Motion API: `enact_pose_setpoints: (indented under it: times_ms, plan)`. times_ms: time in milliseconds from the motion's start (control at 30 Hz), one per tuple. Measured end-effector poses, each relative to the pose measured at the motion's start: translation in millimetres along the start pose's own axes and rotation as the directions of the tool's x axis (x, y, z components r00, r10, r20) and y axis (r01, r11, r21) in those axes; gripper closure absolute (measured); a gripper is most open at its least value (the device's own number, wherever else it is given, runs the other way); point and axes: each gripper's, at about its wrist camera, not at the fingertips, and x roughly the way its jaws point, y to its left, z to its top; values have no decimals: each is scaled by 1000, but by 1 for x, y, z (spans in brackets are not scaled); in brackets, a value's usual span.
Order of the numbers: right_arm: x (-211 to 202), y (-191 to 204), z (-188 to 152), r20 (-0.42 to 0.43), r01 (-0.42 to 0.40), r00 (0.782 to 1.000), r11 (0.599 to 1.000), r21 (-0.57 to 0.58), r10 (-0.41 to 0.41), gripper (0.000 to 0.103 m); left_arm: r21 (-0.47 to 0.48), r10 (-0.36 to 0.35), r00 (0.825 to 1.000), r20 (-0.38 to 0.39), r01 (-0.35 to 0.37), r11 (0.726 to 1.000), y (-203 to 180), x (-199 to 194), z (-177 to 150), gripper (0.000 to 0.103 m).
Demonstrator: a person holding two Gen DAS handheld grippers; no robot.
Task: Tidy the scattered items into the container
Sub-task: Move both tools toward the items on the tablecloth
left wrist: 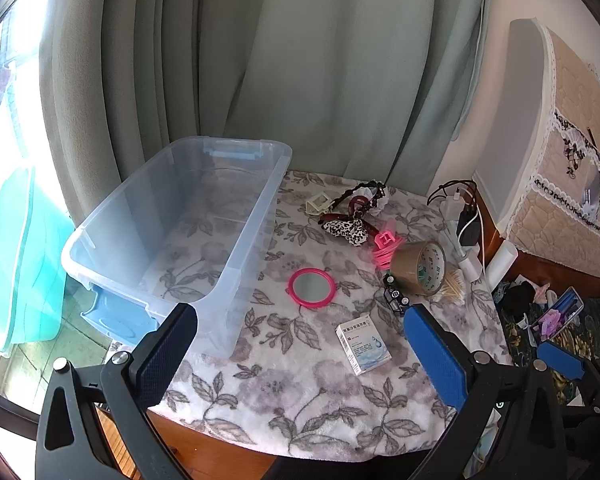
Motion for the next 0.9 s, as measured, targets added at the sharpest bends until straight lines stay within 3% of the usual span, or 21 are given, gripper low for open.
enact_pose_setpoints:
  times_ms: [167, 367, 567, 900]
  plan:
    - [4, -1, 3, -18, -30, 999, 999, 11, 30, 0, 15, 5, 1000, -21, -5, 1000, -3, 4, 3, 0]
    - [10, -6, 3, -38, -99, 994, 994, 50, 101, 0, -3, -39, 999, -7, 39, 999, -2, 6, 1, 0]
    - [6, -8, 7, 32, -135, 990, 990, 39, 134, 0, -23, -74, 997, 29, 75, 997, -1, 3, 1, 0]
    - [19, -19, 8, 46, -206, 978, 974, 92, 202, 0, -28, -99, 993, 63, 101, 995, 4, 9, 2, 0]
